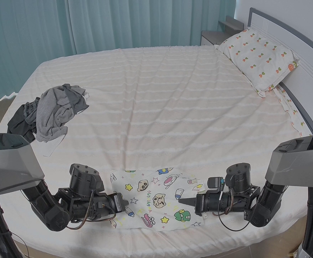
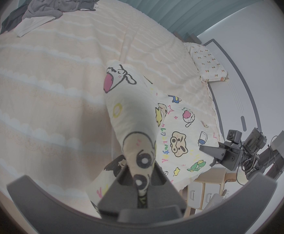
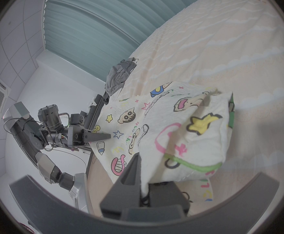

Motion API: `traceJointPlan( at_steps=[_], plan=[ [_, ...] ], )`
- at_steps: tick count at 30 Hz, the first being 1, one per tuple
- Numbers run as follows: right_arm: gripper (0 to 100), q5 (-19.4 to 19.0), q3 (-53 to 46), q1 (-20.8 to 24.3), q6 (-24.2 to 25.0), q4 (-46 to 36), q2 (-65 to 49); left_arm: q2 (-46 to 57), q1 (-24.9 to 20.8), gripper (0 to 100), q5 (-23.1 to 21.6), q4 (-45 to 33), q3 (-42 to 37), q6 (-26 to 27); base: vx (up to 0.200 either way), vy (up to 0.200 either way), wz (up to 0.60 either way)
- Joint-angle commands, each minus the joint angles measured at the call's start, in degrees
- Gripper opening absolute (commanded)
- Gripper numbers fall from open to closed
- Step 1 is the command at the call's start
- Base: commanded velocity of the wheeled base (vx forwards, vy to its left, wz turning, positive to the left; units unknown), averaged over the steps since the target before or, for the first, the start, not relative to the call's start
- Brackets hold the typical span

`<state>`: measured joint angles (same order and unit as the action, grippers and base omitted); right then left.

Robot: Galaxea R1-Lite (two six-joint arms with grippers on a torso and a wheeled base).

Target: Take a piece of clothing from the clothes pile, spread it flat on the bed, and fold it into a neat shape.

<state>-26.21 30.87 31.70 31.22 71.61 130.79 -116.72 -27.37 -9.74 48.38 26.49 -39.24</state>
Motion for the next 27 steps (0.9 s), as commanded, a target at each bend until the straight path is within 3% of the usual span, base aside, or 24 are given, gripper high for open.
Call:
traceJointPlan(
  at_steps=[1, 4, 27],
  plan=[
    [0, -0.07, 0.07, 0.03, -0.02, 0.02, 0.16, 0.71, 0.3, 0, -0.02, -0.48, 1.2, -0.05, 0.0, 0.0, 0.0],
    [0, -0.07, 0.07, 0.03, -0.02, 0.02, 0.16, 0.71, 1.0, 0, -0.02, -0.4, 1.28, 0.04, 0.0, 0.0, 0.0],
    [0, -0.07, 0.86, 0.82, 0.07, 0.02, 0.16, 0.8, 3.11, 0, 0.07, -0.31, 1.02, 0.04, 0.0, 0.2, 0.0]
  ],
)
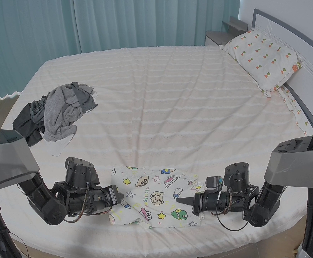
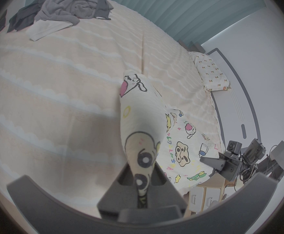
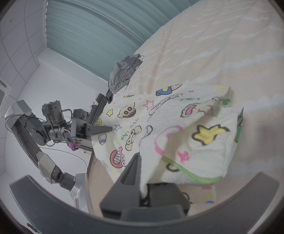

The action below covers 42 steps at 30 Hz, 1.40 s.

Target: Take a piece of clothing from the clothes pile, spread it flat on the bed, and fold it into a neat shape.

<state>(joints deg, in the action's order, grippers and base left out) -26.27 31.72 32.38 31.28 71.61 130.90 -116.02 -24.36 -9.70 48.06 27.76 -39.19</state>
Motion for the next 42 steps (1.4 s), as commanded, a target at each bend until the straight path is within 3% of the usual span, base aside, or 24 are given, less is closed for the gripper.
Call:
traceJointPlan(
  at_steps=[1, 22, 42],
  plan=[
    [0, -0.1, 0.27, 0.14, 0.01, -0.06, 0.05, 0.18, 0.1, 0, 0.04, 0.02, -0.42, -0.01, 0.0, 0.2, 0.0],
    [0, -0.1, 1.24, 1.2, 0.01, -0.24, 0.85, 1.5, 0.71, 0, 0.04, 0.02, -2.36, 0.08, 0.0, 0.2, 0.0],
    [0, 0.08, 0.8, 1.2, 0.01, -0.33, 1.64, 1.14, 0.63, 0, 0.48, 0.11, -3.59, 0.43, 0.0, 0.0, 0.0]
  ],
)
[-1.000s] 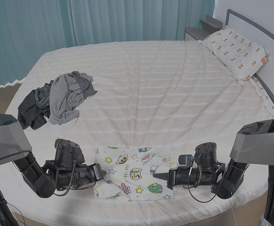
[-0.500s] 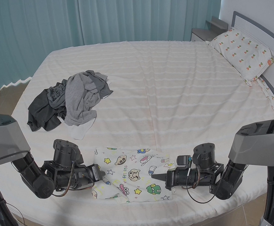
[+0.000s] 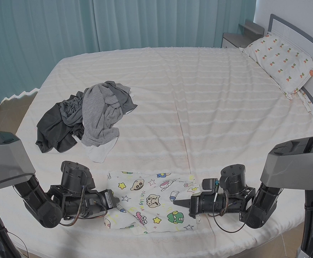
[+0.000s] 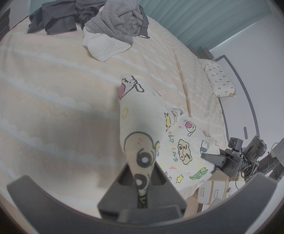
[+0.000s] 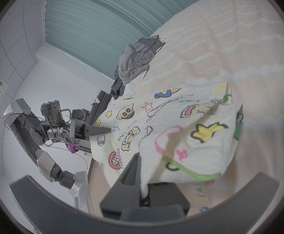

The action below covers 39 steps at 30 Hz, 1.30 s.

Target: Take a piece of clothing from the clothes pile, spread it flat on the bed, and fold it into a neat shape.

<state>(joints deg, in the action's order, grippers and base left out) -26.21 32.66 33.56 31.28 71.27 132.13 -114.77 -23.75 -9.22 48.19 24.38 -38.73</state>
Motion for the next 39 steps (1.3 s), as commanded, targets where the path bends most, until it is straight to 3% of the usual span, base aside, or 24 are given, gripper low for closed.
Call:
traceJointPlan(
  at_steps=[1, 2, 4, 5, 21, 26, 28, 34, 36, 38, 39],
  plan=[
    [0, 0.02, -0.23, 0.01, 0.01, 0.01, 0.49, -0.1, 0.02, 0, -0.01, 0.06, -0.39, -0.03, 0.0, 0.0, 0.0],
    [0, 0.02, -0.31, 0.01, 0.01, 0.01, 0.49, -0.19, 0.02, 100, -0.1, 0.15, -0.65, -0.03, 0.0, 0.0, 0.0],
    [0, 0.02, -0.31, 0.01, 0.01, -0.16, 0.58, -0.19, 0.02, 100, -0.1, 0.15, -0.65, -0.03, 0.0, 0.0, 0.0],
    [100, 0.02, -0.4, 0.01, 0.01, -0.25, 0.76, -0.19, 0.02, 100, -0.1, 0.06, -0.74, -0.03, 0.0, 0.0, 0.0],
    [100, 1.16, -3.83, -0.34, -0.08, -1.13, 1.72, -1.59, 1.69, 100, 0.25, -0.29, -6.19, 3.4, 0.0, 0.0, 0.0],
    [100, 4.06, -4.27, 0.01, -0.43, -7.11, -1.09, -2.56, 1.6, 100, 0.78, -1.61, -7.95, 3.75, 0.0, 0.0, 0.0],
    [100, 7.14, -3.92, 0.1, -0.78, -12.29, -3.02, -3.17, 1.6, 100, 1.48, -3.01, -8.74, 3.75, 0.0, 0.0, 0.0],
    [100, 12.32, -4.18, 1.33, -2.19, -14.93, -3.46, -3.79, 1.42, 100, 1.83, -3.8, -9.35, 3.75, 0.0, 0.0, 0.0],
    [100, 15.66, -4.01, 1.95, -3.33, -17.21, -3.55, -3.79, 1.34, 100, 1.83, -3.8, -10.14, 3.84, 0.0, 0.0, 0.0],
    [100, 16.19, -3.92, 2.04, -3.51, -17.65, -3.55, -3.79, 1.34, 100, 1.83, -3.8, -10.23, 3.84, 0.0, 0.0, 0.0],
    [100, 19.79, -3.57, 3.18, -5.97, -20.38, -3.46, -4.05, 1.16, 100, 1.83, -3.8, -10.85, 3.84, 0.0, 0.0, 0.0]
  ],
)
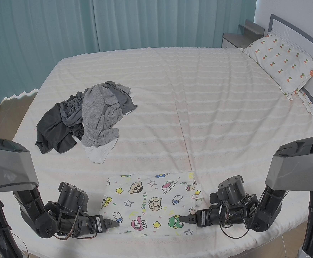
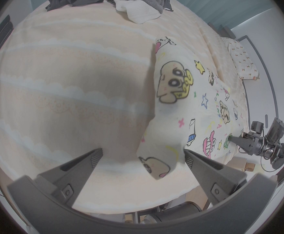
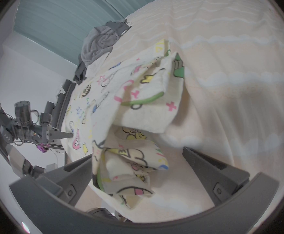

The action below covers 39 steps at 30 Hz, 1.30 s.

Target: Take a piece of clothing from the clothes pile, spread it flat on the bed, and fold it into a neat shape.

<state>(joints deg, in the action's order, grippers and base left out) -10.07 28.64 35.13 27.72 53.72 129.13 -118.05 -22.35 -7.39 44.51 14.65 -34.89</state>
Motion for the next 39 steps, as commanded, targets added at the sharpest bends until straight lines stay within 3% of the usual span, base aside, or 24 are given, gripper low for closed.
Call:
traceJointPlan(
  at_steps=[1, 9, 18, 27, 32, 35, 37, 39],
  plan=[
    [100, 4.53, 0.46, 1.78, -2.94, -3.63, -0.55, -0.95, -0.42, 100, 0.0, -0.12, -1.47, 0.0, 0.0, 0.0, 0.0],
    [100, 10.51, 2.39, 2.92, -3.2, -10.22, -1.87, -0.69, -0.51, 100, 0.18, -0.04, -2.35, 0.08, 0.0, 0.0, 0.0],
    [100, 6.29, -1.3, 1.96, 3.57, -7.49, -17.51, 12.23, 0.28, 100, 0.36, 0.23, -3.49, -0.62, 0.0, 0.0, 0.0],
    [100, 10.68, -9.83, 1.87, 2.34, -7.67, -43.35, 41.85, 0.02, 100, 9.76, -1.18, -4.99, -1.59, 0.0, 0.0, 0.0],
    [100, 17.01, -14.4, 1.78, -3.82, -9.6, -58.73, 56.97, -0.86, 100, 18.46, -8.65, -4.9, 2.19, 0.0, 0.0, 0.0],
    [100, 23.17, -14.13, 1.78, -8.12, -16.46, -68.58, 66.37, -0.95, 100, 24.17, -15.42, -4.81, 7.82, 0.0, 0.0, 0.0],
    [100, 25.1, -13.52, 1.78, -9.7, -20.68, -72.8, 70.24, -0.95, 100, 25.23, -17.88, -4.46, 9.93, 0.0, 0.0, 0.0],
    [100, 27.21, -11.58, -0.86, -11.64, -29.91, -80.88, 78.94, -0.68, 100, 26.2, -23.06, -3.23, 14.41, 0.0, 0.0, 0.0]
  ],
)
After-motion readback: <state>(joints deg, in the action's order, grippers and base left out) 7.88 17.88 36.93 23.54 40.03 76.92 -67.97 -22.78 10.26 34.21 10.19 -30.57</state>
